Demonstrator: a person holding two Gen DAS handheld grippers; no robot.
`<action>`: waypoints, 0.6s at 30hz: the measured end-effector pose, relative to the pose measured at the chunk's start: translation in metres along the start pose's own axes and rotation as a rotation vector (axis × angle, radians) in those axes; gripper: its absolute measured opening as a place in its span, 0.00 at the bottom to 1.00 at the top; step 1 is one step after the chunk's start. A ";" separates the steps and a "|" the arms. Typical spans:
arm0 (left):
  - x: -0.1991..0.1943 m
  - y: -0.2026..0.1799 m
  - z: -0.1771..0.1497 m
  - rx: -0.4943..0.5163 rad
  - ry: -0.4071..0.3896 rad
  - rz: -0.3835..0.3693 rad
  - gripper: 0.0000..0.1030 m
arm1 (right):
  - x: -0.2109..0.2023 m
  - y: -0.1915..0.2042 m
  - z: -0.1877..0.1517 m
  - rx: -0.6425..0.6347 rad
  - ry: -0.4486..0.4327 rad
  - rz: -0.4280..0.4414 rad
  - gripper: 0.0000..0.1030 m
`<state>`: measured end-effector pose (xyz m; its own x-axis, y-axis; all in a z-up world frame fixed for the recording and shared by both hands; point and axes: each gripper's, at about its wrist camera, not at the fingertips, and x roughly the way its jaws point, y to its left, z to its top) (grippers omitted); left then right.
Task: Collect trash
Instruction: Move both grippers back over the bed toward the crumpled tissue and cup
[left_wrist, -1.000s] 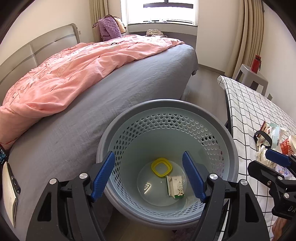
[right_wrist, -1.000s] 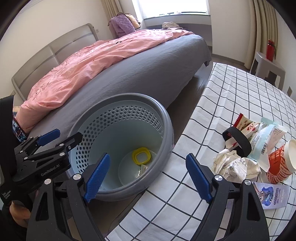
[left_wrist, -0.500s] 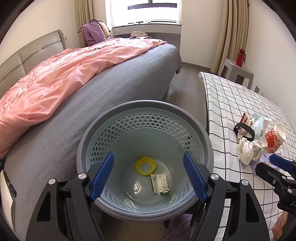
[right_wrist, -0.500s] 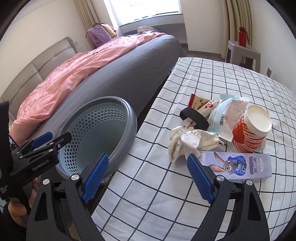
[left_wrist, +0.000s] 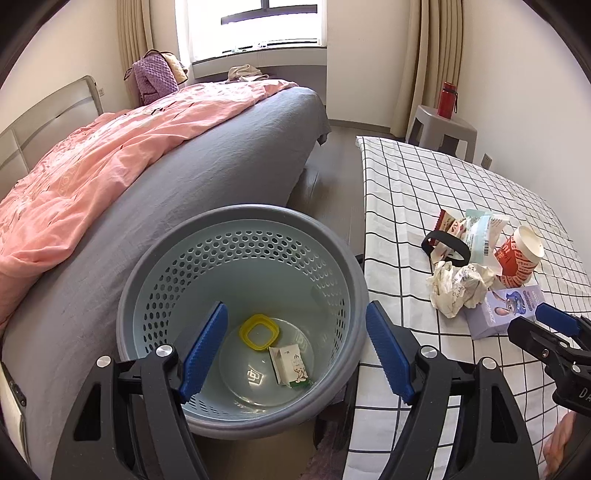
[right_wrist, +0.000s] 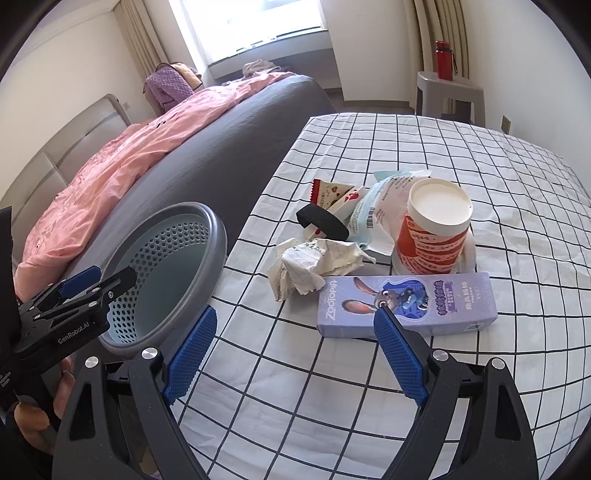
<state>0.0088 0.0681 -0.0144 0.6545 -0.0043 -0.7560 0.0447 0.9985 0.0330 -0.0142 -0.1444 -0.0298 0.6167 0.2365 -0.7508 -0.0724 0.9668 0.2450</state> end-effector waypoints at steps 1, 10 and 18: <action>0.000 -0.003 0.000 0.005 0.000 -0.005 0.72 | -0.001 -0.002 -0.001 0.005 -0.002 -0.004 0.84; 0.002 -0.035 0.006 0.058 0.005 -0.054 0.72 | -0.011 -0.027 -0.002 0.040 -0.014 -0.046 0.84; 0.007 -0.068 0.013 0.105 0.013 -0.106 0.72 | -0.022 -0.051 0.003 0.070 -0.040 -0.102 0.84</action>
<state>0.0201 -0.0002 -0.0141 0.6321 -0.1081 -0.7673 0.1925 0.9811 0.0203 -0.0222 -0.1989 -0.0239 0.6493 0.1315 -0.7491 0.0463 0.9763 0.2115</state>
